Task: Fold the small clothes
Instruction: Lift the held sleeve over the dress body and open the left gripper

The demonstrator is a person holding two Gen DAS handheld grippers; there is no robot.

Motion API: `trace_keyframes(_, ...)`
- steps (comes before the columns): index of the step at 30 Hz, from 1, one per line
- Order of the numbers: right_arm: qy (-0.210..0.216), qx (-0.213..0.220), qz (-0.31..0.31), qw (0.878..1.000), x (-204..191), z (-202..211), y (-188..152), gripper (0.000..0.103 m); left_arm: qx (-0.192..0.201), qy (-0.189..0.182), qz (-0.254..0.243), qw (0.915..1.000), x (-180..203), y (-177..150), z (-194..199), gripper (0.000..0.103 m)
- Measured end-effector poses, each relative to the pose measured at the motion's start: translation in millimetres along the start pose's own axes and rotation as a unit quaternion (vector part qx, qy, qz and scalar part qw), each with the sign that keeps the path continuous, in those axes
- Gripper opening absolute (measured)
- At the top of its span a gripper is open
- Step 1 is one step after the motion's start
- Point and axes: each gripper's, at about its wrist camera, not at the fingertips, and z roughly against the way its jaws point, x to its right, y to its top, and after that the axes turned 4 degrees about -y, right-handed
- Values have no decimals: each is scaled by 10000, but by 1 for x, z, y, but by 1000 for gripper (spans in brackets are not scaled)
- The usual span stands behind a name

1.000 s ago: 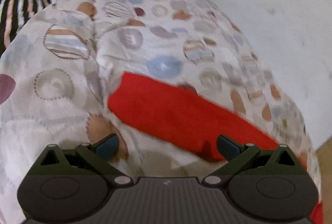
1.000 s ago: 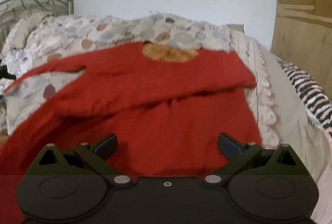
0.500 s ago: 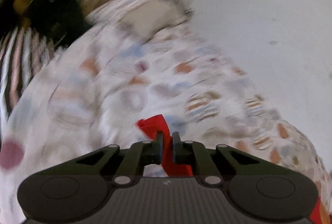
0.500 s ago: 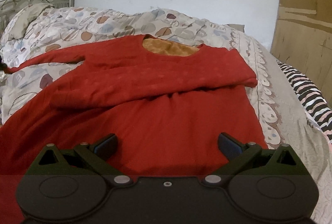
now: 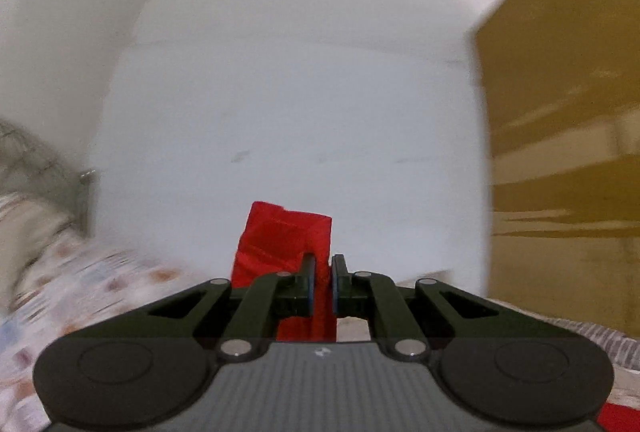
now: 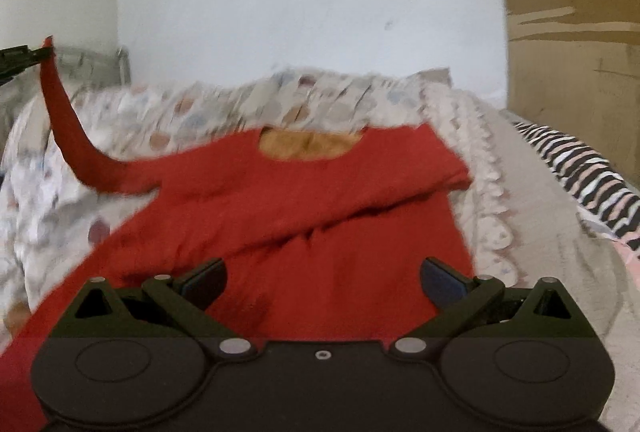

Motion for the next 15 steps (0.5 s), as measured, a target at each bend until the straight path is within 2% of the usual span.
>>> trace_keyframes(3, -174, 189, -105, 9996, 14, 12, 5, 103, 132, -728, -264, 9969, 54, 6, -5, 7)
trace_keyframes(6, -375, 325, -174, 9986, 30, 22, 8, 103, 15, -1425, -439, 9888, 107, 3, -8, 7)
trace_keyframes(11, -759, 384, -300, 9959, 60, 35, 7, 103, -737, -2351, -471, 9680, 177, -29, -14, 7)
trace_keyframes(15, -940, 318, -443, 9941, 81, 41, -1, 103, -1466, -2752, -406, 9493, 210, -62, -13, 7)
